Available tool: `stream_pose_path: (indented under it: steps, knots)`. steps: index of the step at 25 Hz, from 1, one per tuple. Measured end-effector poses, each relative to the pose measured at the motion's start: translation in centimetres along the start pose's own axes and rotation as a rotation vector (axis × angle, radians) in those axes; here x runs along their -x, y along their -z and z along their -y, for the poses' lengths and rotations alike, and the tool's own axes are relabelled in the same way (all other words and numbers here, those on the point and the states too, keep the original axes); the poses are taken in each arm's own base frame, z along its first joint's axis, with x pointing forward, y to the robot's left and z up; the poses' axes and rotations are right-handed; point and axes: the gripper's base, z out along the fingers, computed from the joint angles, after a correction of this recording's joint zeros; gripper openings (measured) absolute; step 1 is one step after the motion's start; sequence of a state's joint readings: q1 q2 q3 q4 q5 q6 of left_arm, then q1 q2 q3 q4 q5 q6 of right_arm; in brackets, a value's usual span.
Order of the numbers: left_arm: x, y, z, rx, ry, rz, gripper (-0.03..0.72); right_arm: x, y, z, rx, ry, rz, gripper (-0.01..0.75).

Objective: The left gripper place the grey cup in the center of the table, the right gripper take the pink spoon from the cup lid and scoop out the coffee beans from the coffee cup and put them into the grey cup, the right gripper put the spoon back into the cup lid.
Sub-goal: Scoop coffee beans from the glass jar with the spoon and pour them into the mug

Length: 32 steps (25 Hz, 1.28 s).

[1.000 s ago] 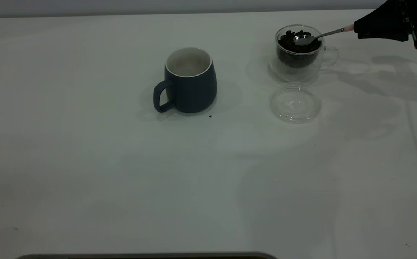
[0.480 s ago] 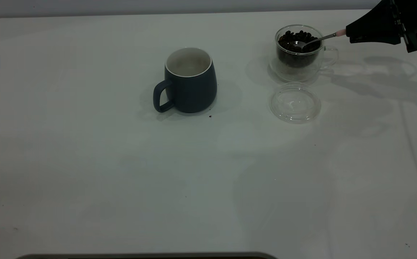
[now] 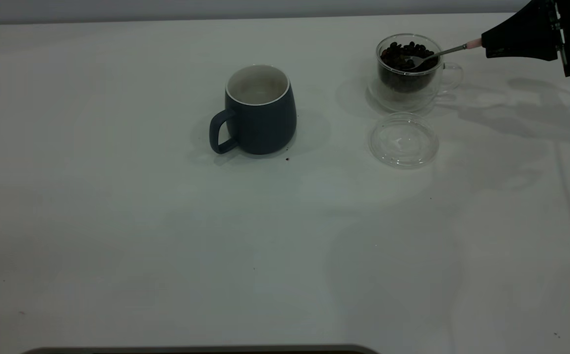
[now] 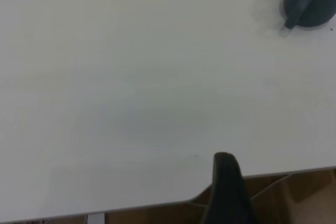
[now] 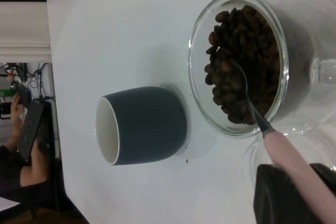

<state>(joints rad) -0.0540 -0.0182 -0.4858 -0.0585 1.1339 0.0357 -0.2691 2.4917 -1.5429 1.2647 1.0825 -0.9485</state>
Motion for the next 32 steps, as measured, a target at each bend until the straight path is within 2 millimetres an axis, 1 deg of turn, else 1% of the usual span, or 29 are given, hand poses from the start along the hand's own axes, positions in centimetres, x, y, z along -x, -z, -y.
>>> stream_pose_path:
  steps: [10,13,19,23,27,32]
  knots:
    - [0.0,0.0,0.0,0.0,0.0,0.0,0.565,-0.2,0.1,-0.2,0.027,-0.015,-0.023,0.101]
    - [0.0,0.0,0.0,0.0,0.0,0.0,0.565,-0.1,0.7,0.0,0.052,-0.047,-0.009,0.101]
    - [0.0,0.0,0.0,0.0,0.0,0.0,0.565,0.6,2.4,0.8,0.084,-0.108,0.064,0.101]
    - [0.0,0.0,0.0,0.0,0.0,0.0,0.565,0.6,2.7,1.1,0.079,-0.134,0.065,0.101]
    - [0.0,0.0,0.0,0.0,0.0,0.0,0.565,0.4,1.9,0.5,0.084,-0.13,0.046,0.101]
    - [0.0,0.0,0.0,0.0,0.0,0.0,0.565,0.1,-0.4,-1.3,0.101,-0.106,0.003,0.101]
